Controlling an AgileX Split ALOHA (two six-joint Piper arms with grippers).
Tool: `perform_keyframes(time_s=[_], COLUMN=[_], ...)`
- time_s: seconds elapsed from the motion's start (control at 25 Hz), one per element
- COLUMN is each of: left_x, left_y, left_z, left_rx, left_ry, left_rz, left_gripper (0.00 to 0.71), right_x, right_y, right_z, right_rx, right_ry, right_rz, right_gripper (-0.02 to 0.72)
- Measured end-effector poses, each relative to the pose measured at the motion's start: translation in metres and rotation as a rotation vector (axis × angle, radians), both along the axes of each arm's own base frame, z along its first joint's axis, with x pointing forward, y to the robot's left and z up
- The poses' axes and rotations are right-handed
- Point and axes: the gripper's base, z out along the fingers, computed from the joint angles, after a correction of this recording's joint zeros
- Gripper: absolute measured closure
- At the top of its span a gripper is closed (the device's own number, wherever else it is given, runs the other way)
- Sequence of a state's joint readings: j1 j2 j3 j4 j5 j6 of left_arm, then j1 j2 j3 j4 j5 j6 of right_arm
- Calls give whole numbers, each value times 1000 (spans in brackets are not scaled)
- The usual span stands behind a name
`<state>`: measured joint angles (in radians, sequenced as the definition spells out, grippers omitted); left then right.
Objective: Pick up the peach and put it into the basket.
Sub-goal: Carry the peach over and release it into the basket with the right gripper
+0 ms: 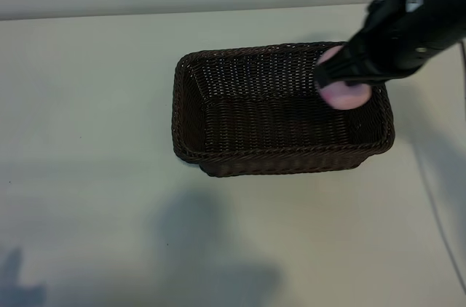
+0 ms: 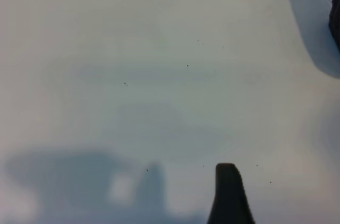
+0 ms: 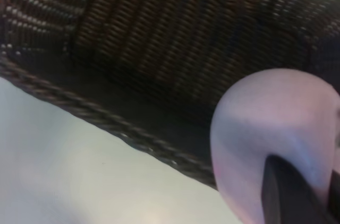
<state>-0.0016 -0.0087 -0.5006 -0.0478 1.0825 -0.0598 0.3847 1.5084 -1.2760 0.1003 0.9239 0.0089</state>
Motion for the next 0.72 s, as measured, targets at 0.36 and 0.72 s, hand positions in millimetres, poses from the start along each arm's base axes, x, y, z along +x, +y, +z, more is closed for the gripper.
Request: perform_keyframes(time_s=[0.36,0.72], left_x=[0,0], left_y=[0,0], left_z=[0,0], left_rx=[0,0], left_ry=[1,1], left_rz=[0,0], left_gripper=[212,212], right_x=[36,55], right_y=[20,28], right_z=[-38,-87], right_rx=[-39,-76], right_ry=[62,151], right_rz=[23,20], right_gripper=[664,664])
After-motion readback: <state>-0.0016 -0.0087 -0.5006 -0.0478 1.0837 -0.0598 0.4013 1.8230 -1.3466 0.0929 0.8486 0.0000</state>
